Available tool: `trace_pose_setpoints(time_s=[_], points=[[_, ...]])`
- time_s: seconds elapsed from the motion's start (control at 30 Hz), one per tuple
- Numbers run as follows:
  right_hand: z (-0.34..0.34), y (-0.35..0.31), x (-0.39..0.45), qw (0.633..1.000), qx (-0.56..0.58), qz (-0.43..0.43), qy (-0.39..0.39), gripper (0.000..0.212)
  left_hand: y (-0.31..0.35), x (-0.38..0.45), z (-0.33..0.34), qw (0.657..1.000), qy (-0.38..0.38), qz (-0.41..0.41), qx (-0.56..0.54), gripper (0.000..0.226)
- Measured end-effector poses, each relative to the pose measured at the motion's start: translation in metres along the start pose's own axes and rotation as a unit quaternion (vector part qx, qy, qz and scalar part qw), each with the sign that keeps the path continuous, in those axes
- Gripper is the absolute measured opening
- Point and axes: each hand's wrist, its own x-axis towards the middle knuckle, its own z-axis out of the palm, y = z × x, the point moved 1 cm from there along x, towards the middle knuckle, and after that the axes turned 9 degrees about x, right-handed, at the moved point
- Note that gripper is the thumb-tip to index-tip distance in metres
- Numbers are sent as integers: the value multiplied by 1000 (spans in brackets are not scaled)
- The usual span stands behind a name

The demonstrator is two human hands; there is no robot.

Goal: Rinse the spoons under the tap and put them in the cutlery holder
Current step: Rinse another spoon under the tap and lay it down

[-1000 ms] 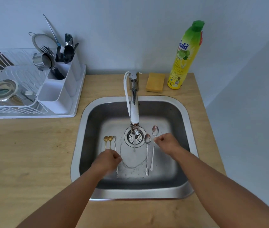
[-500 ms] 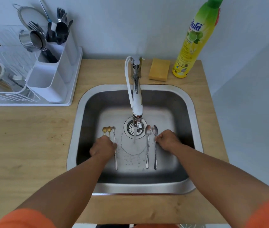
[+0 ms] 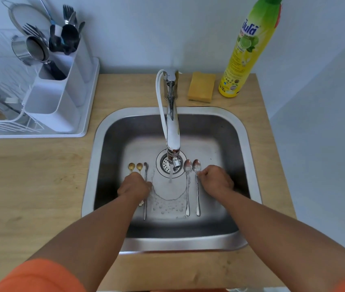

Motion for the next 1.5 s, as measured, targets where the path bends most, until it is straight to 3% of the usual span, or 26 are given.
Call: trace_pose_setpoints(time_s=[0.1,0.2,0.37,0.5,0.63,0.73,0.87,1.0,1.1,1.27,1.4,1.5], points=[[-3,0,-6,998,30,-30,41,33,5,-6,-3,998,22,19,57,31],[-2,-9,-12,996,66,-58,28,31,7,-12,-5,996,31,24,76,31],[15,-40,-20,975,176,-86,-105,22,9,-28,-7,993,59,53,82,34],[32,-66,-28,949,245,-47,-191,36,18,-42,-10,988,77,97,88,33],[44,-70,-33,941,278,-7,-192,24,32,-56,-7,983,95,140,76,16],[45,-64,-36,937,301,-6,-177,20,35,-61,-1,980,99,162,63,17],[42,-52,-34,940,284,-37,-186,24,33,-65,-1,977,49,197,69,25],[29,-43,-28,934,279,-68,-213,22,26,-55,-19,984,40,174,-11,17],[12,-40,-22,930,245,-102,-255,14,26,-42,-36,962,12,194,-195,6],[-8,-42,-19,919,202,-140,-308,19,38,-37,-45,925,-96,219,-294,25],[-14,-43,-16,924,190,-151,-295,17,42,-37,-38,911,-63,157,-376,7],[-19,-42,-15,925,193,-160,-285,15,42,-42,-34,909,-34,140,-392,22]])
